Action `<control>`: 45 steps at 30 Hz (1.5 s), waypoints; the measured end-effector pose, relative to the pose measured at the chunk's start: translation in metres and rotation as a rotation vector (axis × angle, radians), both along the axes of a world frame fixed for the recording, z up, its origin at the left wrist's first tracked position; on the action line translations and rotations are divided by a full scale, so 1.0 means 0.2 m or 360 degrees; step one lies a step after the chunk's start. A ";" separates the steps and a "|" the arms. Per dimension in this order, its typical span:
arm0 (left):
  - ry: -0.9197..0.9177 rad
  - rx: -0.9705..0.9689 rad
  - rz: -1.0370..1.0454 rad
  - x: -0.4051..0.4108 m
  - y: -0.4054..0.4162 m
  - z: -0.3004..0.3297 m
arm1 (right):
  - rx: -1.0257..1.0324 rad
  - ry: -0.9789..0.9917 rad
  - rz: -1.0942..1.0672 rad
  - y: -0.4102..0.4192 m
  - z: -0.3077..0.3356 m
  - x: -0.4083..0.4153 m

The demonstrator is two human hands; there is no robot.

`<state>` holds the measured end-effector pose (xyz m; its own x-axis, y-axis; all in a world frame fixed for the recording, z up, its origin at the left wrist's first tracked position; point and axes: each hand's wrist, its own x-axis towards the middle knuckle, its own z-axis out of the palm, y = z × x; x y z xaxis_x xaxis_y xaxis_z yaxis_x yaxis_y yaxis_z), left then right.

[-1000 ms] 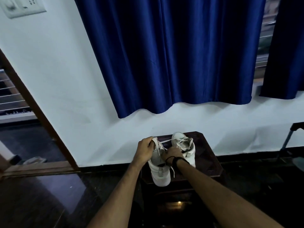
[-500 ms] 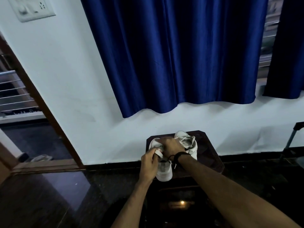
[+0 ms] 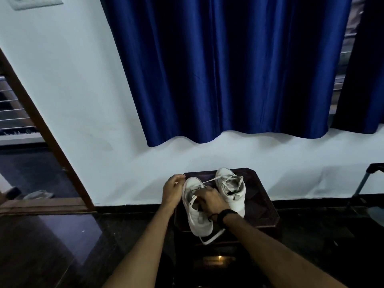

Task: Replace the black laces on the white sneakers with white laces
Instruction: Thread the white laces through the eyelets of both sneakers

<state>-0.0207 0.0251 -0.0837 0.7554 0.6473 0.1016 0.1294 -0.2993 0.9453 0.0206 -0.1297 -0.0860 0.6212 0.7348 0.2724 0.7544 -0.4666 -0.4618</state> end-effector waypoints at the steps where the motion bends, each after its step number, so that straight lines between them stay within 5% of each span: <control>1: 0.0144 0.0131 -0.0109 0.07 0.00 0.03 | 0.0020 -0.0034 -0.0014 0.00 -0.01 -0.01; 6: 0.0817 0.0657 -0.0639 0.35 -0.17 0.09 | 0.0062 -0.0011 0.0041 0.06 -0.07 0.01; 11: 0.0781 0.0624 -0.0640 0.47 -0.25 0.09 | 0.0118 0.0008 0.0054 0.05 -0.12 0.05; 16: 0.0342 -0.0320 -0.0866 0.54 -0.30 0.23 | 0.0371 -0.0036 0.0161 0.08 -0.13 0.05; 21: -0.0162 -0.0651 -0.0700 0.51 -0.24 0.42 | 0.0249 -0.0052 0.0066 0.11 -0.15 0.06; 27: 0.0303 0.0085 -0.0192 0.35 -0.02 0.27 | 0.0309 0.0055 -0.0042 0.08 -0.14 0.03; 31: 0.0169 0.0303 0.0056 0.13 0.06 -0.08 | 0.0370 0.0194 -0.0032 0.06 -0.12 0.02; 35: 0.0089 0.0341 0.0062 0.04 0.01 -0.33 | 0.0749 0.0681 -0.0189 0.07 -0.05 0.07; 41: 0.0313 0.0304 0.0031 0.06 -0.14 -0.24 | 0.1077 0.1243 -0.0047 0.13 0.25 0.11; 45: 0.0141 0.0441 0.0232 0.00 -0.18 -0.22 | 0.1044 0.1063 -0.0025 0.08 0.49 0.15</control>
<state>-0.0199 -0.0108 -0.1272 0.6706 0.7062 0.2270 0.2682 -0.5161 0.8135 0.0508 -0.1137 0.0120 0.8071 0.5508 0.2128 0.2338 0.0328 -0.9717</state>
